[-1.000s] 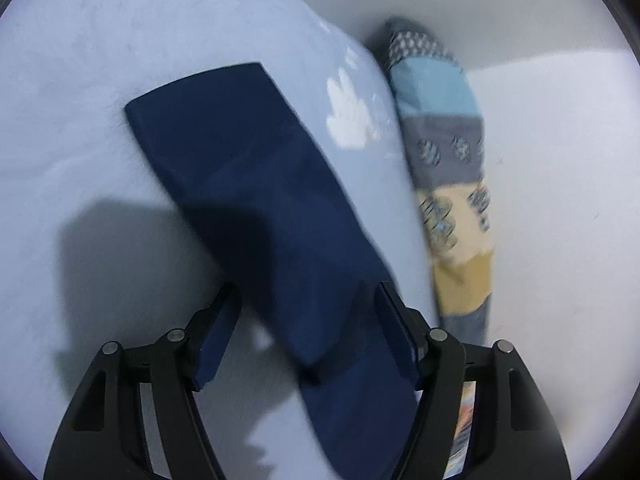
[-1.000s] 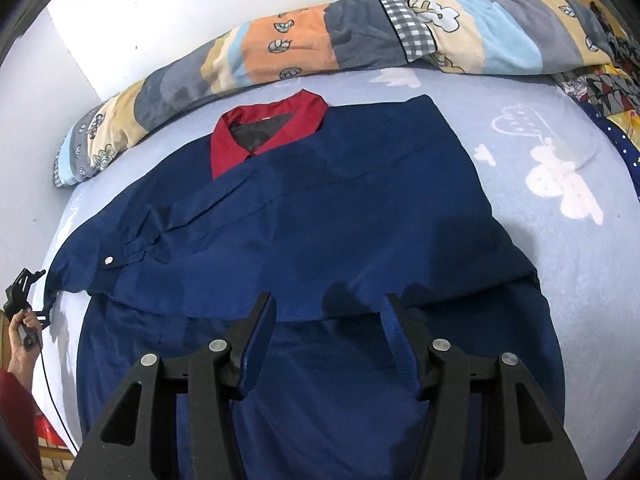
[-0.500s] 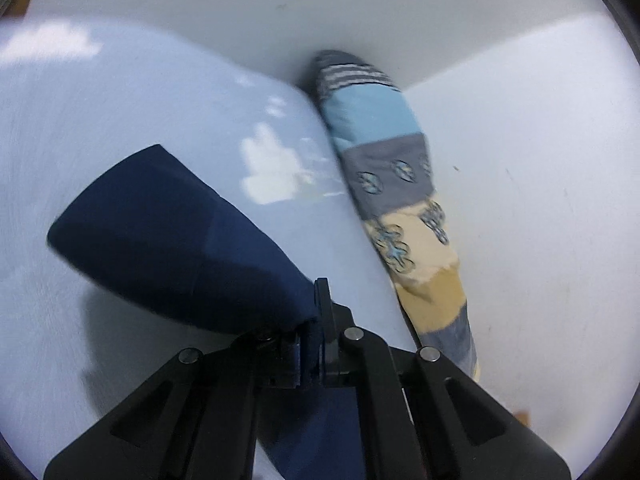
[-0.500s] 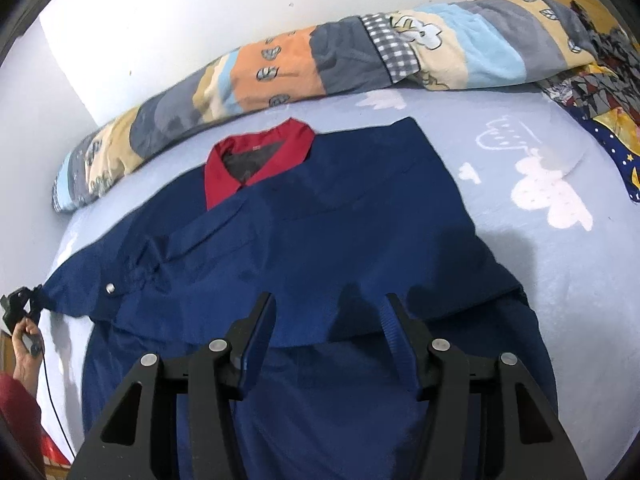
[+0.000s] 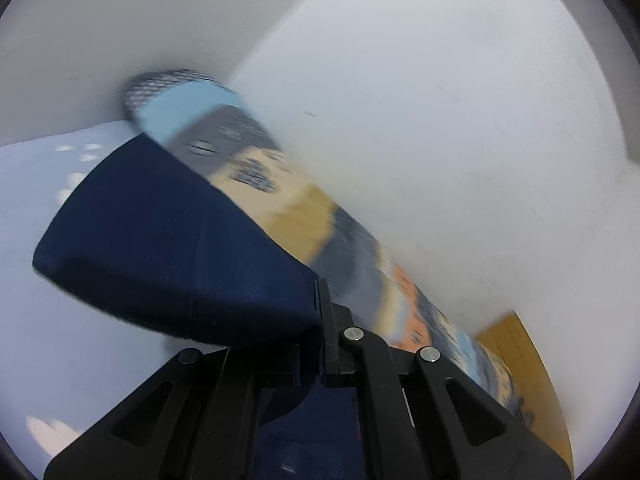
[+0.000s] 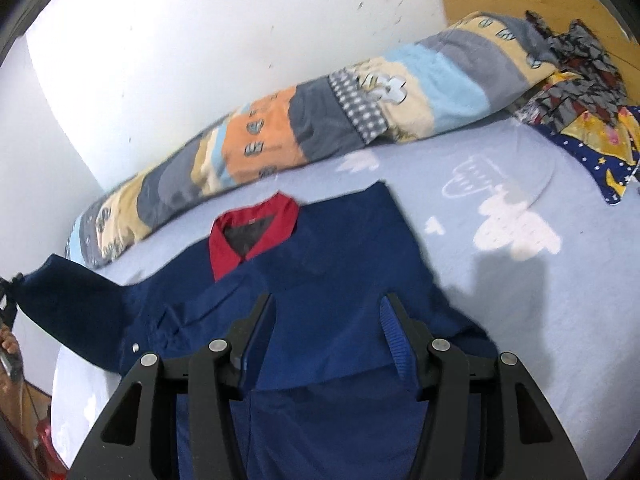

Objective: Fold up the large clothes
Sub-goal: 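Grasp the other navy sleeve with the left gripper and lift it, then lay the held sleeve across the jacket front and open the left gripper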

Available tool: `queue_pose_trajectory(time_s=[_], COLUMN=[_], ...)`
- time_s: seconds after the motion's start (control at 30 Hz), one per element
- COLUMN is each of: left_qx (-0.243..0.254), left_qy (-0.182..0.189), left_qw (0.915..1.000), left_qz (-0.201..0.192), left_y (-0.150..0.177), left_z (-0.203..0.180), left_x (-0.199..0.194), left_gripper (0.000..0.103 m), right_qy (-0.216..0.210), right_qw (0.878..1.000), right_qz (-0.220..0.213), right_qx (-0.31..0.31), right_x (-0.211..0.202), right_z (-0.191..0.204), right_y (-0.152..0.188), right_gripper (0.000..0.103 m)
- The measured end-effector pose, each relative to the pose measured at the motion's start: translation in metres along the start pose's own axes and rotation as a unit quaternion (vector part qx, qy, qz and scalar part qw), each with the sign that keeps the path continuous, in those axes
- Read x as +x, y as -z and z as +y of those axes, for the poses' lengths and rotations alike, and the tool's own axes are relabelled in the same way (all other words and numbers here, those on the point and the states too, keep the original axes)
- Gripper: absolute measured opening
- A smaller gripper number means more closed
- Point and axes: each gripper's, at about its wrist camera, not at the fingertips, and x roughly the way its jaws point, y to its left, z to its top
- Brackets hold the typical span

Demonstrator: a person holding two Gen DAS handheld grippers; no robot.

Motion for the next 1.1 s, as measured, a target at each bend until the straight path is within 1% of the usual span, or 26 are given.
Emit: queue_pose_trajectory(time_s=[0.1, 0.17, 0.2, 0.3, 0.33, 0.37, 0.43, 0.47, 0.53, 0.57, 0.6, 0.63, 0.67, 0.7, 0.73, 0.77, 0.8, 0.83, 0.87, 0.9, 0.93, 0.97, 1.0, 1.03, 1.07, 1.1], left_qx=[0.027, 0.046, 0.053, 0.079, 0.09, 0.102, 0.136, 0.156, 0.182, 0.203, 0.234, 0.251, 0.28, 0.295, 0.315, 0.329, 0.349, 0.363, 0.376, 0.386, 0.394, 0.4, 0.412, 0.419, 0.425, 0.431], left_qy=[0.022, 0.036, 0.041, 0.064, 0.066, 0.063, 0.058, 0.047, 0.032, 0.018, -0.005, -0.019, -0.04, -0.053, -0.071, -0.082, -0.1, -0.11, -0.115, -0.113, -0.108, -0.099, -0.081, -0.068, -0.05, -0.032], left_qw=[0.9991, 0.9974, 0.9965, 0.9911, 0.9891, 0.9874, 0.981, 0.9765, 0.9691, 0.9633, 0.9536, 0.9479, 0.9367, 0.9293, 0.9197, 0.9127, 0.902, 0.893, 0.8852, 0.8807, 0.8771, 0.8743, 0.8676, 0.8624, 0.8594, 0.8582], left_qz=[0.024, 0.041, 0.05, 0.085, 0.096, 0.104, 0.126, 0.142, 0.163, 0.174, 0.189, 0.195, 0.206, 0.215, 0.224, 0.228, 0.234, 0.242, 0.248, 0.251, 0.252, 0.256, 0.267, 0.276, 0.279, 0.278], left_y=[0.023, 0.045, 0.055, 0.105, 0.122, 0.137, 0.183, 0.211, 0.256, 0.283, 0.317, 0.335, 0.365, 0.382, 0.404, 0.418, 0.436, 0.449, 0.458, 0.462, 0.467, 0.468, 0.471, 0.478, 0.48, 0.479], left_z=[-0.063, -0.106, -0.121, -0.179, -0.193, -0.206, -0.233, -0.245, -0.258, -0.265, -0.266, -0.264, -0.261, -0.259, -0.258, -0.258, -0.258, -0.259, -0.261, -0.261, -0.267, -0.268, -0.274, -0.275, -0.279, -0.282], left_x=[0.01, 0.021, 0.023, 0.046, 0.054, 0.062, 0.078, 0.091, 0.105, 0.113, 0.125, 0.131, 0.14, 0.148, 0.153, 0.159, 0.163, 0.165, 0.168, 0.166, 0.164, 0.16, 0.154, 0.152, 0.144, 0.137], left_gripper=[0.003, 0.003, 0.003, 0.003, 0.003, 0.003, 0.003, 0.003, 0.003, 0.003, 0.003, 0.003, 0.003, 0.004, 0.006, 0.008, 0.012, 0.024, 0.032, 0.046, 0.055, 0.06, 0.071, 0.072, 0.072, 0.072], right_qy=[-0.002, -0.005, -0.006, -0.005, -0.005, -0.004, -0.001, 0.0, 0.004, 0.005, 0.004, 0.003, 0.003, 0.002, 0.0, 0.001, 0.002, 0.003, 0.003, 0.002, 0.001, 0.002, 0.002, 0.004, 0.004, 0.003], right_qw=[1.0, 0.999, 0.999, 0.998, 0.998, 0.997, 0.997, 0.996, 0.995, 0.995, 0.994, 0.994, 0.994, 0.994, 0.994, 0.994, 0.994, 0.994, 0.994, 0.994, 0.994, 0.993, 0.993, 0.993, 0.992, 0.992], right_qz=[-0.013, -0.018, -0.021, -0.032, -0.037, -0.041, -0.046, -0.049, -0.055, -0.058, -0.059, -0.06, -0.061, -0.061, -0.062, -0.063, -0.064, -0.064, -0.064, -0.064, -0.063, -0.064, -0.065, -0.066, -0.067, -0.069], right_qx=[0.017, 0.03, 0.037, 0.05, 0.055, 0.06, 0.067, 0.072, 0.079, 0.083, 0.087, 0.089, 0.09, 0.091, 0.092, 0.092, 0.089, 0.088, 0.09, 0.091, 0.093, 0.096, 0.098, 0.1, 0.103, 0.107], right_x=[-0.009, -0.014, -0.018, -0.028, -0.031, -0.034, -0.038, -0.04, -0.043, -0.045, -0.046, -0.047, -0.048, -0.048, -0.048, -0.05, -0.05, -0.05, -0.05, -0.05, -0.049, -0.049, -0.049, -0.049, -0.049, -0.049], right_z=[-0.014, -0.025, -0.03, -0.045, -0.051, -0.055, -0.064, -0.069, -0.076, -0.079, -0.082, -0.084, -0.086, -0.087, -0.089, -0.089, -0.09, -0.09, -0.09, -0.091, -0.092, -0.093, -0.094, -0.094, -0.095, -0.096], right_y=[-0.004, -0.008, -0.009, -0.012, -0.013, -0.014, -0.016, -0.017, -0.018, -0.019, -0.019, -0.02, -0.02, -0.021, -0.021, -0.021, -0.022, -0.022, -0.022, -0.021, -0.021, -0.022, -0.022, -0.023, -0.023, -0.024], right_gripper=[0.057, 0.057, 0.057, 0.057, 0.057, 0.057, 0.057, 0.057, 0.057, 0.057, 0.057, 0.057, 0.057, 0.057, 0.057, 0.057, 0.057, 0.057, 0.057, 0.057, 0.057, 0.057, 0.057, 0.058, 0.058, 0.058])
